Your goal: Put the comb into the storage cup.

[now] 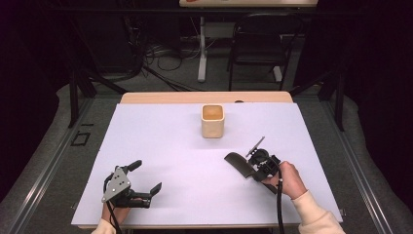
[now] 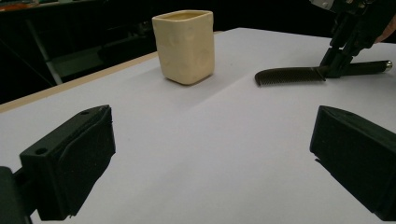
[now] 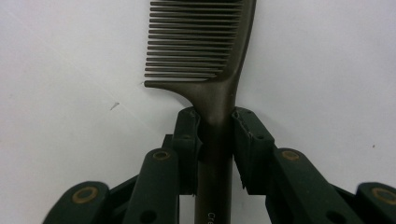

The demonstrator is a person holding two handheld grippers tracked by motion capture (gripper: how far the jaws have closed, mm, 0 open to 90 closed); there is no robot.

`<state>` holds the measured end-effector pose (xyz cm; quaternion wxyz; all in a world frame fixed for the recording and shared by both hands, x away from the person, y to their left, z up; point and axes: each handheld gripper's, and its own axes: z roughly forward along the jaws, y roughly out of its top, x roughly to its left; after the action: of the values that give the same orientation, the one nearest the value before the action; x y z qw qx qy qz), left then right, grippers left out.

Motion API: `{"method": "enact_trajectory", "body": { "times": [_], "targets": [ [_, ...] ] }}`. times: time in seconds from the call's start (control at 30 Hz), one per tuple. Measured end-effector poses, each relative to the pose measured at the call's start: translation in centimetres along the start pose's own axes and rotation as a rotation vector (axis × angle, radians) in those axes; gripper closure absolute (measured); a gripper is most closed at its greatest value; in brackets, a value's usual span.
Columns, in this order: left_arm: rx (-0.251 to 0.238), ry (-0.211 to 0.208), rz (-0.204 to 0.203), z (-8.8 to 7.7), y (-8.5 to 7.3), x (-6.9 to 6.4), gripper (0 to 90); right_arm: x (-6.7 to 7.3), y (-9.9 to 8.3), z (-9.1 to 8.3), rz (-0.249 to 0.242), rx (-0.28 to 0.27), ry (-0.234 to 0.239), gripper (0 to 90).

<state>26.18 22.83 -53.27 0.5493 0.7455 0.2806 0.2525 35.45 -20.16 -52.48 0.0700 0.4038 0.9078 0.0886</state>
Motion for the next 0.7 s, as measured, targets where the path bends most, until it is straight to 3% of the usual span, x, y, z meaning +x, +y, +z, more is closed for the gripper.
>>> {"method": "enact_trajectory", "body": {
  "times": [0.03, 0.33, 0.43, 0.47, 0.53, 0.57, 0.7],
  "targets": [
    [0.001, 0.0, 0.0, 0.0, 0.0, 0.0, 0.1, 0.0, -0.1, 0.1, 0.005, -0.022, 0.0, 72.3],
    [0.006, -0.001, 0.0, 0.1, 0.0, 0.1, 0.1, -0.3, -0.3, -1.2, 0.02, -0.049, 0.007, 72.4],
    [0.006, -0.001, 0.0, 0.1, 0.0, 0.1, 0.1, -0.5, -0.5, -1.6, 0.034, -0.077, 0.017, 72.4],
    [0.006, 0.0, 0.0, 0.1, 0.0, 0.1, 0.1, -0.5, -0.6, -1.5, 0.039, -0.109, 0.022, 72.3],
    [0.006, -0.001, 0.0, 0.1, 0.0, 0.1, 0.1, -0.6, -0.6, -1.9, 0.042, -0.093, 0.021, 72.3],
    [0.006, -0.001, 0.0, 0.1, 0.0, 0.1, 0.1, -0.7, -0.7, -1.7, 0.044, -0.123, 0.023, 72.3],
    [0.006, 0.001, -0.003, 0.1, 0.0, 0.0, 0.1, -0.8, -0.8, -2.1, 0.044, -0.126, 0.033, 72.3]
  ]
}}
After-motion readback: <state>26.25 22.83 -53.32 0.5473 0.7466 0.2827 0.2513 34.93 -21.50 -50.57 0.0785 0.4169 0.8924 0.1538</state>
